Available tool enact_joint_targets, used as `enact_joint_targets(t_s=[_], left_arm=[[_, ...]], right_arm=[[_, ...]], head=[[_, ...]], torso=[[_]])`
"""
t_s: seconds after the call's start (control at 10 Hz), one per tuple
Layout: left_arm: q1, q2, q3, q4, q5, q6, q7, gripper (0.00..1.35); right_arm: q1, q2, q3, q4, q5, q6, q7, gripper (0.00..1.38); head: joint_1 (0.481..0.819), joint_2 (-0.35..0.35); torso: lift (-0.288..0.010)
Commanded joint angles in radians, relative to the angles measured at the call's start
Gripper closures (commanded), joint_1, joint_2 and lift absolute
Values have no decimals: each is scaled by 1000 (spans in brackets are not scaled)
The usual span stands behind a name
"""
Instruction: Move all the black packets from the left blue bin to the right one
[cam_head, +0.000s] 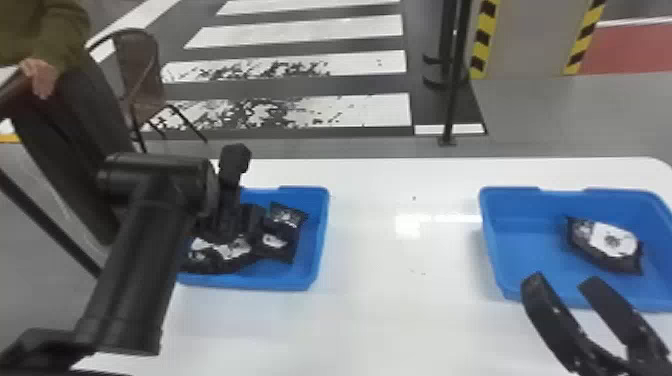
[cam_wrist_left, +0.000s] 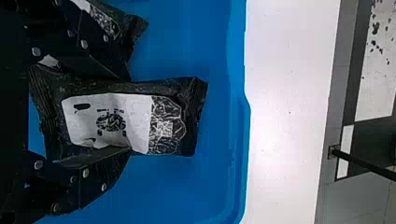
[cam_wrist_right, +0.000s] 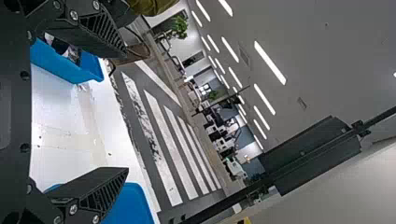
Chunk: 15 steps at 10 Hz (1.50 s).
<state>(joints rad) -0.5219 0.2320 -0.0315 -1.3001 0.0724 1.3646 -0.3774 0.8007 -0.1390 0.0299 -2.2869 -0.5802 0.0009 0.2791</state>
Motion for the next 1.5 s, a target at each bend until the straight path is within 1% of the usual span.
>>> enact_joint_targets(t_s=[0.0,0.1,0.2,0.3,0.4,0.5,0.6,0.7,0.8,0.9,1.0,1.1,1.2,1.3,1.4], left_arm=[[16,-5,-2,5,23,-29,-2,818],[24,-5,-4,3,17,-71,-18,845],[46,-5,8,-9,19,-118,-29,1266],[85,-3,33,-56,37,-150,-51,1213],[156,-5,79,-179,43,-155,-66,1208],[245,-10,139,-328,71,-155,-86,1208],[338,-16,207,-483,107,-152,-101,1208],[426,-20,251,-623,157,-152,-120,1208],[488,-20,263,-669,271,-206,-169,1208],[539,-17,259,-684,362,-272,-225,1208],[603,-23,255,-736,410,-319,-261,1208],[669,-36,245,-797,434,-334,-284,1208],[721,-43,217,-849,452,-334,-288,1208],[755,-51,189,-885,458,-334,-294,1208],[767,-54,153,-898,484,-339,-296,1208]], right_arm=[[2,-1,0,1,-8,-1,2,163],[2,-1,0,1,-12,-1,3,163],[7,-1,0,-2,-16,-1,5,163],[7,-2,-2,-4,-16,-1,6,163],[7,-2,-2,-7,-16,-1,8,163],[2,-2,0,-9,-16,1,14,163],[-3,-2,0,-9,-16,6,20,163],[-15,-2,0,-7,-22,16,35,163],[-47,-4,-2,13,-44,43,72,163],[-91,-7,-2,45,-54,70,118,163],[-143,-10,-2,69,-68,114,167,163],[-194,-13,-2,101,-74,149,213,163],[-231,-14,-2,121,-78,186,244,160],[-275,-14,-2,150,-78,227,278,159],[-322,-14,-2,190,-80,269,310,159]], head=[[695,153],[695,145],[695,137],[695,133],[695,128],[695,127],[695,130],[695,137],[695,145],[695,133],[695,120],[695,94],[695,79],[695,70],[695,50]], torso=[[-140],[-140],[-140],[-140],[-140],[-140],[-140],[-140],[-140],[-140],[-140],[-140],[-140],[-140],[-140]])
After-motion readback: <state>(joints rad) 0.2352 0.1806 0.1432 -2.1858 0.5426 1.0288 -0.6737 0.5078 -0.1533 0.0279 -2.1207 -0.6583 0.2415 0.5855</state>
